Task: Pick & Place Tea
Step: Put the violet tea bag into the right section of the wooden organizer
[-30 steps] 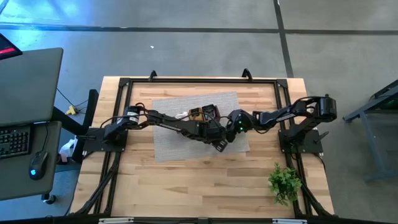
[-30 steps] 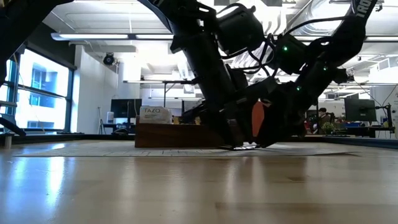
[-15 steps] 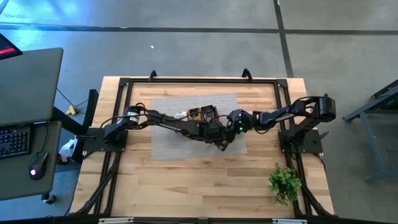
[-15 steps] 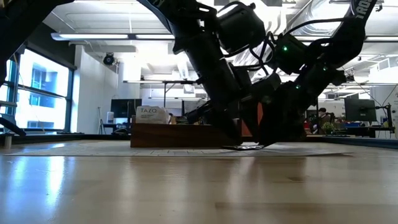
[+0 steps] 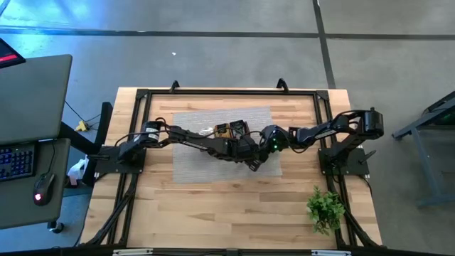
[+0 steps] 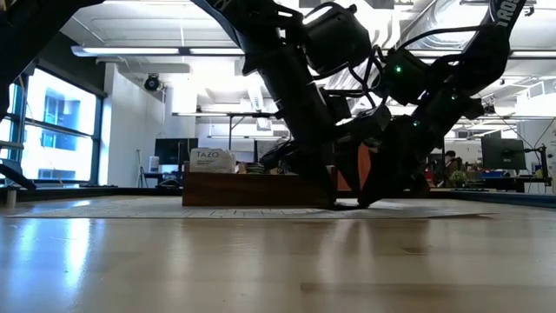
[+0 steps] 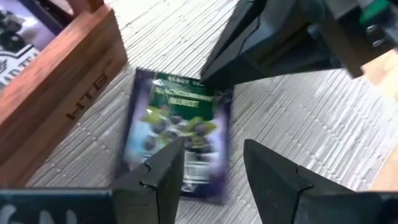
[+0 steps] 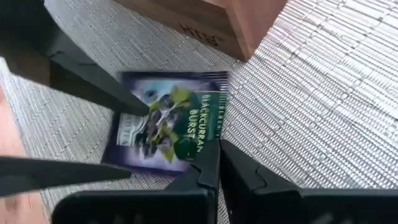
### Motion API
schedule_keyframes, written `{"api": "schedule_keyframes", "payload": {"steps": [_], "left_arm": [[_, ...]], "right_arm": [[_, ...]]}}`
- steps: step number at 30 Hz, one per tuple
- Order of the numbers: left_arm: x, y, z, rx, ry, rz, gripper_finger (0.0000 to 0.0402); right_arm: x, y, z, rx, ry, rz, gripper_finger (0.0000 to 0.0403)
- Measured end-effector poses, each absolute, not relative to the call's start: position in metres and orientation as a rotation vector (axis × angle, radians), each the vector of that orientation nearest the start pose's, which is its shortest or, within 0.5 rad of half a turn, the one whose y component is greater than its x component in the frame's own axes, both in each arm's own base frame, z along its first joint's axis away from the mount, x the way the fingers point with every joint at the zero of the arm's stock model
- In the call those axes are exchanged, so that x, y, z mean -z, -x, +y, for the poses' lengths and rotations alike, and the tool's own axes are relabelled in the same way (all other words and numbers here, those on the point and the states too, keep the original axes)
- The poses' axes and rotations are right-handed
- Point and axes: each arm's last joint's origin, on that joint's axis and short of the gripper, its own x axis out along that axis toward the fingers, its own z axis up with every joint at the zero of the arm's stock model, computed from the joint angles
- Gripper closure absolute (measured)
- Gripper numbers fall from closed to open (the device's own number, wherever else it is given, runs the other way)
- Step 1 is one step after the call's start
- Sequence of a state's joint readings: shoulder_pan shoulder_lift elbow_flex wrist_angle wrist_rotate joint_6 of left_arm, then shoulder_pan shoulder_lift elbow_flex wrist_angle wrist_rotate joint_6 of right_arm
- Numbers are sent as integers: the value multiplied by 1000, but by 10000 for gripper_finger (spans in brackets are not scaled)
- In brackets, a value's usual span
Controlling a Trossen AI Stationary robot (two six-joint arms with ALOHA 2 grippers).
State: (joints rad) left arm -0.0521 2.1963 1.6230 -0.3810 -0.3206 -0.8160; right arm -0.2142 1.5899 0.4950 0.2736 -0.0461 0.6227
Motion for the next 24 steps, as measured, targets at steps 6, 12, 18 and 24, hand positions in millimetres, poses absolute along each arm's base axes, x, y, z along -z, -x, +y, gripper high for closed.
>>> {"api": "schedule_keyframes", "payload": {"steps": [6, 12, 18, 24], "left_arm": [[-163, -458, -16, -625, 593, 863, 237], [-177, -441, -23, -716, 620, 921, 237], [-178, -442, -31, -711, 629, 897, 237], [-170, -449, -24, -714, 646, 867, 237]], "right_arm": [[-105, -250, -54, 423, -645, 754, 399], [-105, -249, -54, 425, -621, 766, 400], [-106, -250, -54, 414, -610, 758, 401], [-107, -251, -54, 387, -612, 747, 401]]}}
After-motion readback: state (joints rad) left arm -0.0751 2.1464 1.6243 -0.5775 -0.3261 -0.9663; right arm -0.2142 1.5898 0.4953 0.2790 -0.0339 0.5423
